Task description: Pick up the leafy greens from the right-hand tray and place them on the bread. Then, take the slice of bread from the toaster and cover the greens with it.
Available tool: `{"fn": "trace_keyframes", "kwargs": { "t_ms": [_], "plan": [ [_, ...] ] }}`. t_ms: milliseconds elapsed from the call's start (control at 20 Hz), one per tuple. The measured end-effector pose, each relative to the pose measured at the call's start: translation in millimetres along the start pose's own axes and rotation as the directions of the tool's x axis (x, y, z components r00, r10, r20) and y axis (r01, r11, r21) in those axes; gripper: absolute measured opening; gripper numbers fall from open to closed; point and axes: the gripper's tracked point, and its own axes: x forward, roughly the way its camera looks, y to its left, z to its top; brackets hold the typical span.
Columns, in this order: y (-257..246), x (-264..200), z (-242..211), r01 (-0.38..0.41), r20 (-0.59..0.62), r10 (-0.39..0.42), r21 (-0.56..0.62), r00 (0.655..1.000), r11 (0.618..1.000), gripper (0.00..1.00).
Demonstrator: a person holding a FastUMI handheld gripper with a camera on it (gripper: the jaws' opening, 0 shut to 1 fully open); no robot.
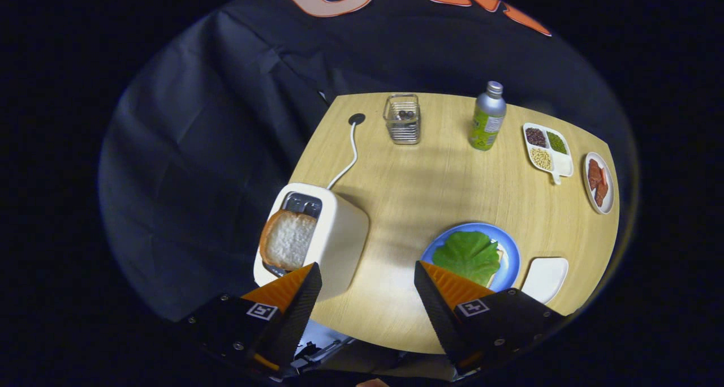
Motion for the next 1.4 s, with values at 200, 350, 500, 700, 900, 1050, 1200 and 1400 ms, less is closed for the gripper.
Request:
{"fn": "trace_keyframes", "kwargs": {
  "t_ms": [200, 350, 500, 700, 900, 1050, 1200, 1400],
  "plan": [
    [51, 6, 2, -0.023, -0.039, 0.021, -0.052, 0.999, 0.998, 0.99],
    [81, 11, 7, -0.019, -0.053, 0.016, -0.066, 0.998, 0.998, 0.99],
    [102, 21, 14, -0.010, -0.057, 0.007, -0.060, 0.998, 0.998, 0.99],
    [114, 38, 4, 0.035, -0.113, -0.043, -0.071, 0.993, 0.997, 0.97],
    [117, 53, 1, 0.079, -0.149, -0.080, -0.015, 0.986, 0.997, 0.93],
    [103, 64, 5, 0.139, -0.158, -0.139, -0.012, 0.977, 0.990, 0.85],
    [95, 74, 4, 0.189, -0.181, -0.188, -0.013, 0.965, 0.982, 0.73],
    [88, 80, 1, 0.224, -0.203, -0.223, -0.021, 0.953, 0.974, 0.59]
  ]
}}
